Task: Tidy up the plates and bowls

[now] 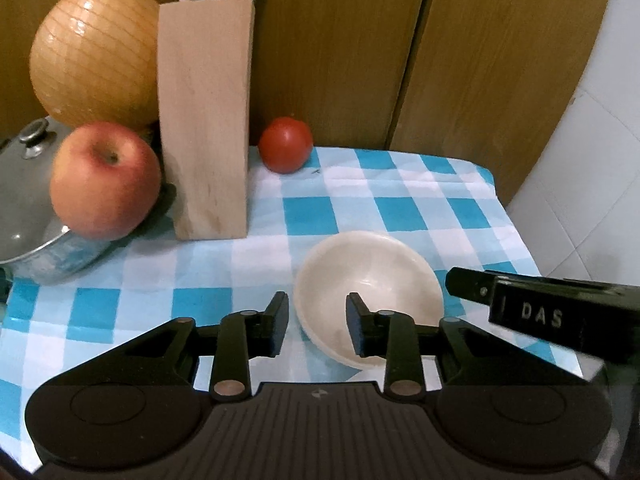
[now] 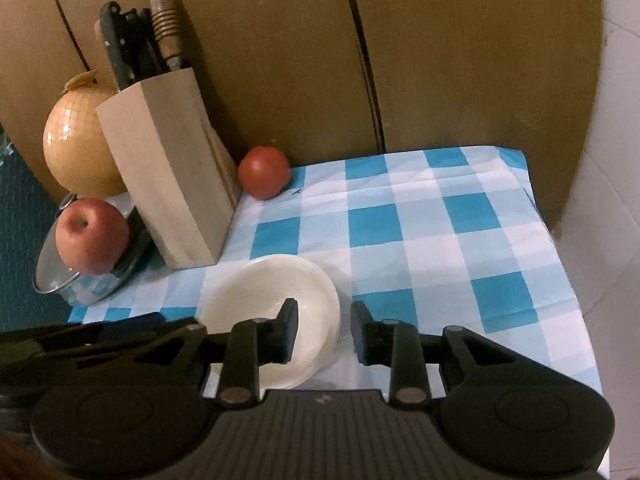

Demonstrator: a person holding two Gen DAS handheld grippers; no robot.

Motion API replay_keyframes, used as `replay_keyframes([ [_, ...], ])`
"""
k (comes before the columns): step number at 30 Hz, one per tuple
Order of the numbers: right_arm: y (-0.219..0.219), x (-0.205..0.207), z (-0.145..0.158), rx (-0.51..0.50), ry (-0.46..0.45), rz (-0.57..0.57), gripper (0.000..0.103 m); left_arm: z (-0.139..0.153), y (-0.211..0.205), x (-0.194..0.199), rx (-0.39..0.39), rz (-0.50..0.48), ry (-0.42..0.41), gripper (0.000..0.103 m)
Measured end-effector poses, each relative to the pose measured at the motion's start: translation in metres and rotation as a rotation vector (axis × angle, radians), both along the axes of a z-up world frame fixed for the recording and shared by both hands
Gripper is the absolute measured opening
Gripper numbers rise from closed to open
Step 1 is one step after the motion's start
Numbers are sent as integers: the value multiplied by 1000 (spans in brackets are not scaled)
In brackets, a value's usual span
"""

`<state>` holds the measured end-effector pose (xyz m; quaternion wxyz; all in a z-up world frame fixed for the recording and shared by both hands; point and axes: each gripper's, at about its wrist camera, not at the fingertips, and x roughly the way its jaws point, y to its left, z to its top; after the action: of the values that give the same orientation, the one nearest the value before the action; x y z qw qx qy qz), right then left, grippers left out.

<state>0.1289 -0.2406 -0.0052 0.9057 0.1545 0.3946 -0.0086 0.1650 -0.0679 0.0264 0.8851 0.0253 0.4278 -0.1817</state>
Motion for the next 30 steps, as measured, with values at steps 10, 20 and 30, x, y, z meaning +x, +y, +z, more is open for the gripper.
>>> replay_keyframes([
  [10,0,8,-14,31,30,5,28,-13,22,7,-122,20,57,65],
  [20,-10,20,-36,117,87,-20,28,-35,-1,17,-95,3,80,61],
  [30,-9,30,-48,110,119,-9,28,-50,-10,28,-28,14,78,41],
])
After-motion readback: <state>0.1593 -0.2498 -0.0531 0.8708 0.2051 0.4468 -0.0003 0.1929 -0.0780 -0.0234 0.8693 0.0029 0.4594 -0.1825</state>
